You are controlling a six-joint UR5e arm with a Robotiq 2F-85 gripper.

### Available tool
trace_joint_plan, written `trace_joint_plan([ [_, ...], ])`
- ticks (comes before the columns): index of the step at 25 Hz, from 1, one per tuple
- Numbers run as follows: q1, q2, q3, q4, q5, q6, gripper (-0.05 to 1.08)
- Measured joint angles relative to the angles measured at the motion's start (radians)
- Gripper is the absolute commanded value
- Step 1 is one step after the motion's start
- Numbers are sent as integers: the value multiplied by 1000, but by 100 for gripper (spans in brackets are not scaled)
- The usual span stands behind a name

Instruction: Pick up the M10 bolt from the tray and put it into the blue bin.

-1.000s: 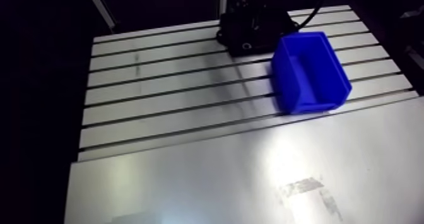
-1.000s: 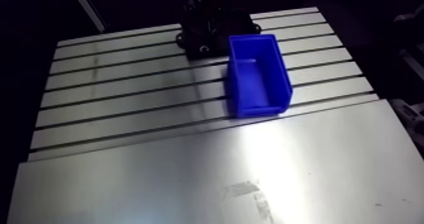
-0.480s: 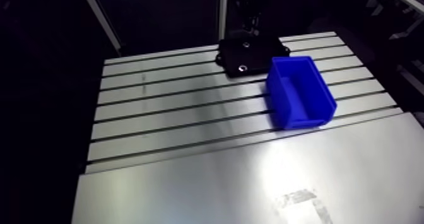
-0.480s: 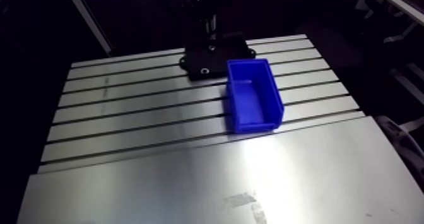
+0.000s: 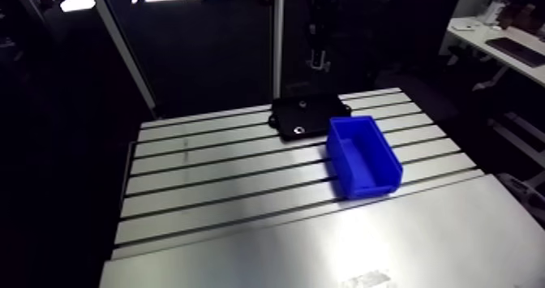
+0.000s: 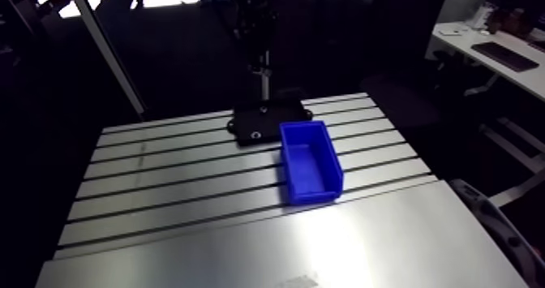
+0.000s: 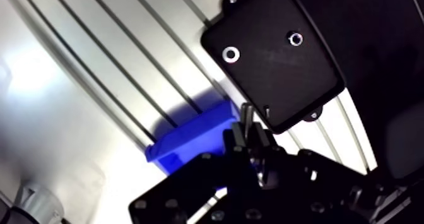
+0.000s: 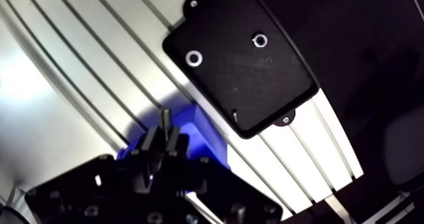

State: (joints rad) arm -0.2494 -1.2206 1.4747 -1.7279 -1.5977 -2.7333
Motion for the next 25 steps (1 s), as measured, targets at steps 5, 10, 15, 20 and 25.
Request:
trace_joint_plan([
  [5, -53, -70, 14, 94, 24, -215, 101],
  [10, -117, -142, 67, 142, 21, -456, 101],
  [15, -174, -209, 172, 109, 11, -618, 101],
  [20, -210, -245, 274, -14, 6, -696, 101],
  [25, -219, -257, 351, -105, -7, -714, 101],
])
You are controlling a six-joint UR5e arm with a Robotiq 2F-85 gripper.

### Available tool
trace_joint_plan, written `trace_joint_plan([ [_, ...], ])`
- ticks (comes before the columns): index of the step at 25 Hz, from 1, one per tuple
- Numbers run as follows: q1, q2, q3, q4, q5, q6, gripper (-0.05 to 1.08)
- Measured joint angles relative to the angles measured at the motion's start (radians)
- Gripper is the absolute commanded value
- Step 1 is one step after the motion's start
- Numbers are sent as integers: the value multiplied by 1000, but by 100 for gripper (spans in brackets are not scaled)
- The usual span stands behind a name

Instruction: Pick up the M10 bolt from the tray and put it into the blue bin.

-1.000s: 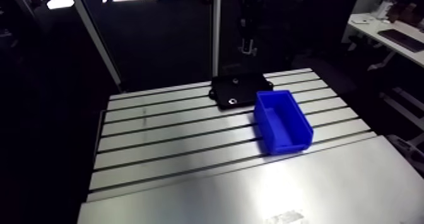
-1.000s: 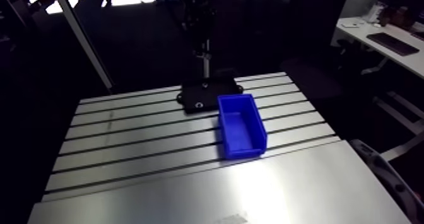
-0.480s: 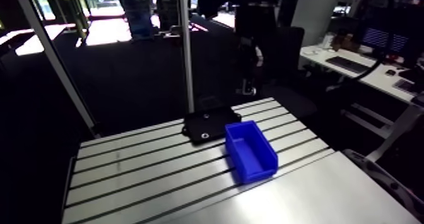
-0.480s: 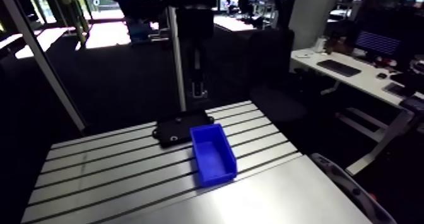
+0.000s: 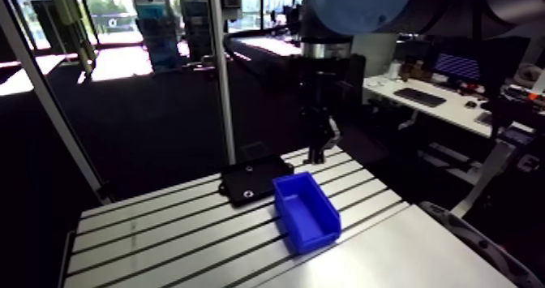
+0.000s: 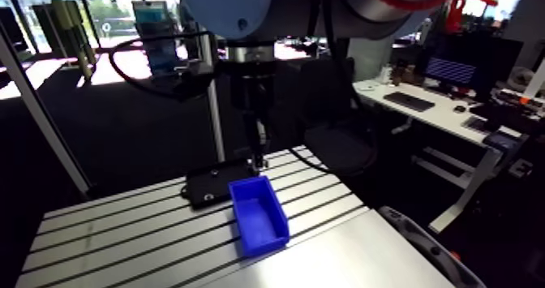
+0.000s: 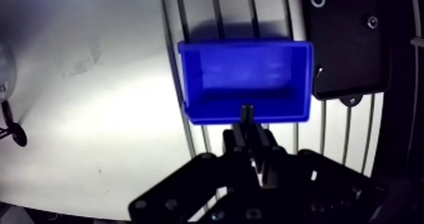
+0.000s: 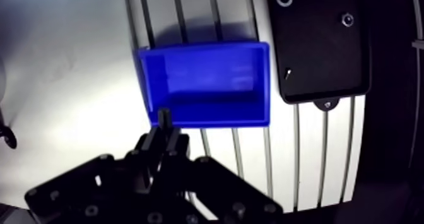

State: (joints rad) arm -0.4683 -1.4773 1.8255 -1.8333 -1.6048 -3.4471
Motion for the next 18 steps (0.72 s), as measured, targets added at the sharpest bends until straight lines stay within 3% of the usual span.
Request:
trace_joint_plan([
  [9, -2, 13, 121, -150, -14, 0, 101],
  [18, 4, 74, 158, -228, -33, 15, 101],
])
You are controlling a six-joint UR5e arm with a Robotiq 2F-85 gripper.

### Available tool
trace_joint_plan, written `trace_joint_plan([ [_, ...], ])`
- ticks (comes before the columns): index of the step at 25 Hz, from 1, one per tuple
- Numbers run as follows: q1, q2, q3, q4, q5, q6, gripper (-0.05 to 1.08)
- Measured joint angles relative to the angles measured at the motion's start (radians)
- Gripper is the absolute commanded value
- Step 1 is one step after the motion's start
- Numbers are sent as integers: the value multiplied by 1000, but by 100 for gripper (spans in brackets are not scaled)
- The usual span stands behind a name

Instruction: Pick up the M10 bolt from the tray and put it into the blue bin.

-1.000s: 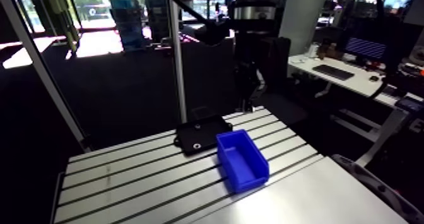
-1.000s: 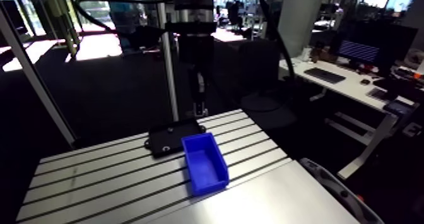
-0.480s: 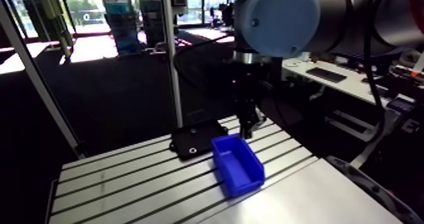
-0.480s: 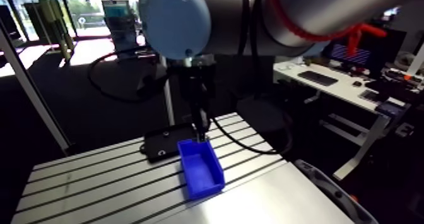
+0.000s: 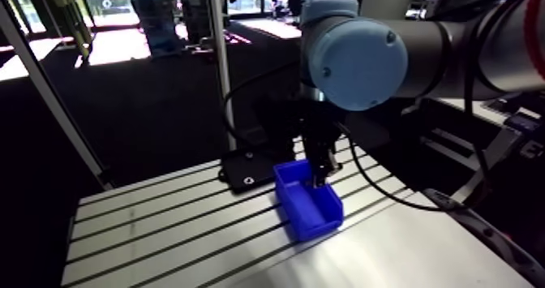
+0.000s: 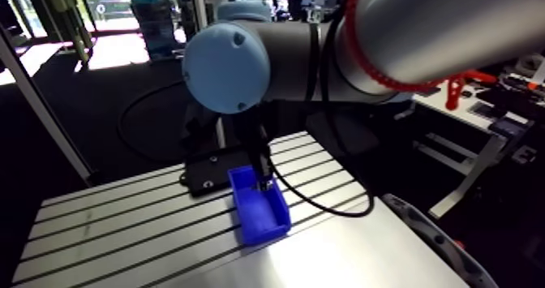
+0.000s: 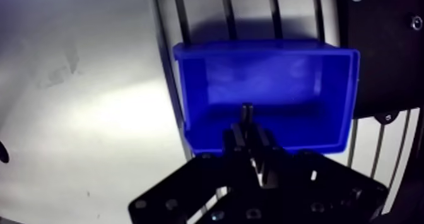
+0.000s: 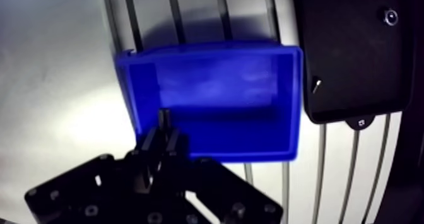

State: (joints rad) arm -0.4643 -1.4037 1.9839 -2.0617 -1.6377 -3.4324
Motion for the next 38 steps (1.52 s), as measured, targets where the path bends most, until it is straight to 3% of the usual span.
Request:
trace_joint_plan([
  [38, 3, 137, 78, -237, 1, 12, 98],
])
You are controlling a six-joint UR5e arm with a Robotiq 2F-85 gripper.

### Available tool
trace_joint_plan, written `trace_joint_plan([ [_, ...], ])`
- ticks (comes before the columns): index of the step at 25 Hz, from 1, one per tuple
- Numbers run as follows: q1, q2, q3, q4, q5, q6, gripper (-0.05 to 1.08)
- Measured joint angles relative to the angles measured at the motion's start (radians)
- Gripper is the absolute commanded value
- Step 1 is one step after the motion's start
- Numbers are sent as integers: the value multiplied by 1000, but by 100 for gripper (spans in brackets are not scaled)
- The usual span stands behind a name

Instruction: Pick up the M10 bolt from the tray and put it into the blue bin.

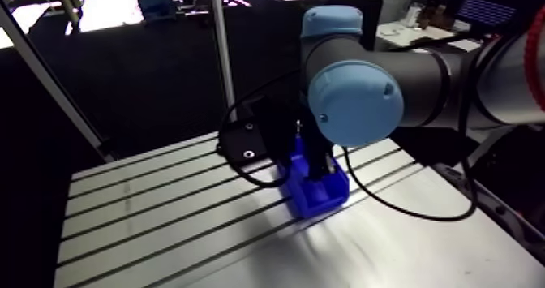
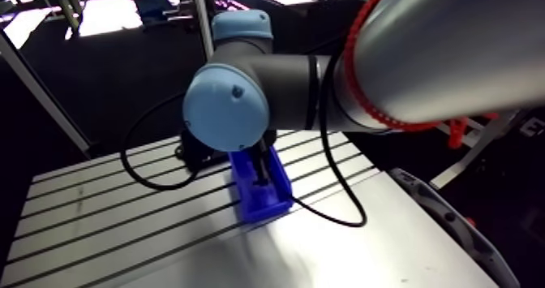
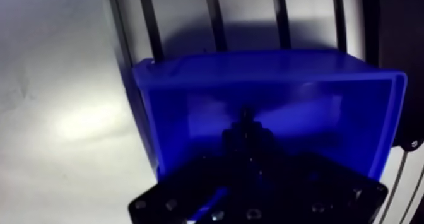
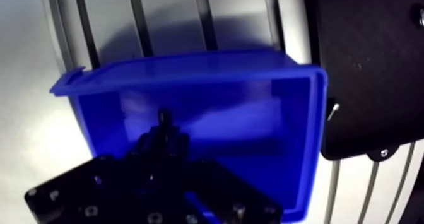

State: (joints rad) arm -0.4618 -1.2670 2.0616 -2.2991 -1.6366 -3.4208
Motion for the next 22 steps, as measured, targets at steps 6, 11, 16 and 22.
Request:
trace_joint_plan([
  [6, 0, 21, 1, -28, -1, 0, 95],
  [11, 0, 35, 1, -45, -3, 0, 83],
  [16, 0, 37, 0, -53, -4, 0, 34],
  [22, 1, 34, 1, -55, -4, 0, 1],
])
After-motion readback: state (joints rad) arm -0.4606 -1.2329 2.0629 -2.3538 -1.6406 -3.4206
